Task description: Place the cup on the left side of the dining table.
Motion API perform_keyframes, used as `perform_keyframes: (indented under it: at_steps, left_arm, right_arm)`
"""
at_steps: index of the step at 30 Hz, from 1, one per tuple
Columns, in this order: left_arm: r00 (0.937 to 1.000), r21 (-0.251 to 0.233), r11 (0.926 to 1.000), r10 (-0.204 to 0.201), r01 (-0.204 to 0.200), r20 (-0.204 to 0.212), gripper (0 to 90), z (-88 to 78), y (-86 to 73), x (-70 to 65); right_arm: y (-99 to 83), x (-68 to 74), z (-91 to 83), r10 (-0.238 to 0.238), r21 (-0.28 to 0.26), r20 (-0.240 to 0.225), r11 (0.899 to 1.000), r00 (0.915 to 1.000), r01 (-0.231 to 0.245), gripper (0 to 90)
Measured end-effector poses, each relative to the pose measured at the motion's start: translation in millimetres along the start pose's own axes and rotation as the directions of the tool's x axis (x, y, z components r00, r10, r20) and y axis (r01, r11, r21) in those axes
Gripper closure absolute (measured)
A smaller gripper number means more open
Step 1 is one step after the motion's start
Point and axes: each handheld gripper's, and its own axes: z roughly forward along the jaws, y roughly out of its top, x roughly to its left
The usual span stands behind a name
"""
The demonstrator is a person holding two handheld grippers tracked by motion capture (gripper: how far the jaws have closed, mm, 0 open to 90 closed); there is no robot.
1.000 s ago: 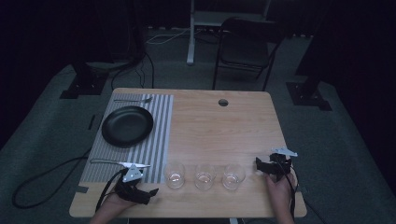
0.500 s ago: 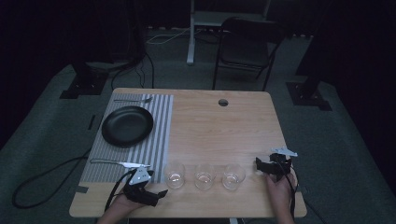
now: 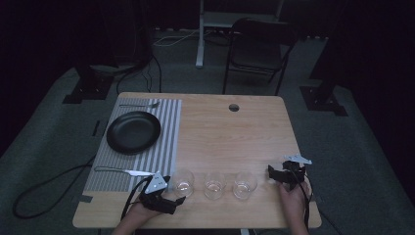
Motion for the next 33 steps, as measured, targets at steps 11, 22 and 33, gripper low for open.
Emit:
perform_keyframes:
  at_steps: [11,22,33]
  left_arm:
    - [0.9995,-0.05,0.9987,-0.004,0.002,-0.032,4.7,15.3,8.3,-3.6]
    - [0.9964,-0.108,0.994,0.004,-0.013,-0.085,4.6,22.8,7.8,-6.4]
    - [0.993,-0.187,0.9815,0.02,-0.042,-0.116,4.8,22.2,6.2,-10.3]
  right_arm:
    - [0.0,0.0,0.0,0.0,0.0,0.0,1.0,1.0,0.0,11.5]
    - [0.0,0.0,0.0,0.0,0.0,0.0,1.0,1.0,0.0,11.5]
    - [0.0,0.0,0.0,0.0,-0.001,0.0,1.0,1.0,0.0,11.6]
